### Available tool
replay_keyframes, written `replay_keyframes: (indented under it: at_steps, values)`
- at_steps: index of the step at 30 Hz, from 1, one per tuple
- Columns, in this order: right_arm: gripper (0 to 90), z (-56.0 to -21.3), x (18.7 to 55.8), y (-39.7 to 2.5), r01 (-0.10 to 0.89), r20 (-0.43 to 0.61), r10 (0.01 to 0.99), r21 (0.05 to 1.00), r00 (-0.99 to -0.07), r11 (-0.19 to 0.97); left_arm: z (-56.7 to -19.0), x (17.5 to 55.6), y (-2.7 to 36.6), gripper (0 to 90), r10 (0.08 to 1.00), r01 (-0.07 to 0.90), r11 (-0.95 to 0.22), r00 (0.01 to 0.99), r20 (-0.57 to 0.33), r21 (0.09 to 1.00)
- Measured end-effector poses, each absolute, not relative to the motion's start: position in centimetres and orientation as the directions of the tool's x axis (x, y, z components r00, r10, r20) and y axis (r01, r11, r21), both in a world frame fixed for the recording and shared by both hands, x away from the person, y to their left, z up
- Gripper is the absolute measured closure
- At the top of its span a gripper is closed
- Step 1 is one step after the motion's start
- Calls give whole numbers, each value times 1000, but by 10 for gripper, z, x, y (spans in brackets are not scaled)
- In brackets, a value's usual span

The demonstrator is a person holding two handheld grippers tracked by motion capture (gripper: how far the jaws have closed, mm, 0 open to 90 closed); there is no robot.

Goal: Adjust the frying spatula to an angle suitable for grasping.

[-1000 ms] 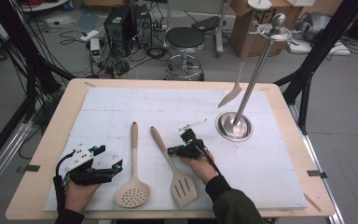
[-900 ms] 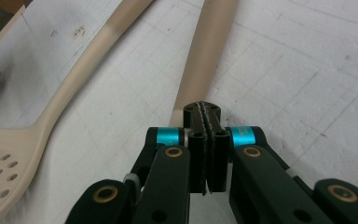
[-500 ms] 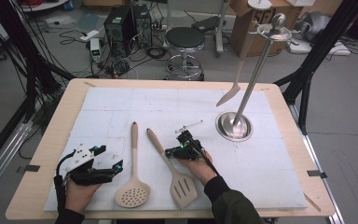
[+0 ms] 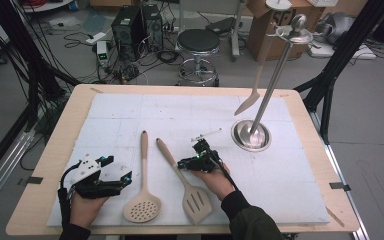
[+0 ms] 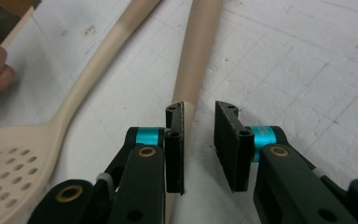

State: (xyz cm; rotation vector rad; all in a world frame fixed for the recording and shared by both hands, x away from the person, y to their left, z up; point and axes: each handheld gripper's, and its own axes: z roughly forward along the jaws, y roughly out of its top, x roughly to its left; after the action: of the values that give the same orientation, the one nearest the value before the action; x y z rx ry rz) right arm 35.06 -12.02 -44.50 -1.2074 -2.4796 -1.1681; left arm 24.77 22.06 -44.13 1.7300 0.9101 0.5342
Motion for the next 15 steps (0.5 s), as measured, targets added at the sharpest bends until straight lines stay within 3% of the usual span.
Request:
replay_keyframes:
  at_steps: [15]
  values:
    - [688,-438,336,-117,740,474,583,544,-660,396,-441,248,220,130,788,316,-148,611,-81,937]
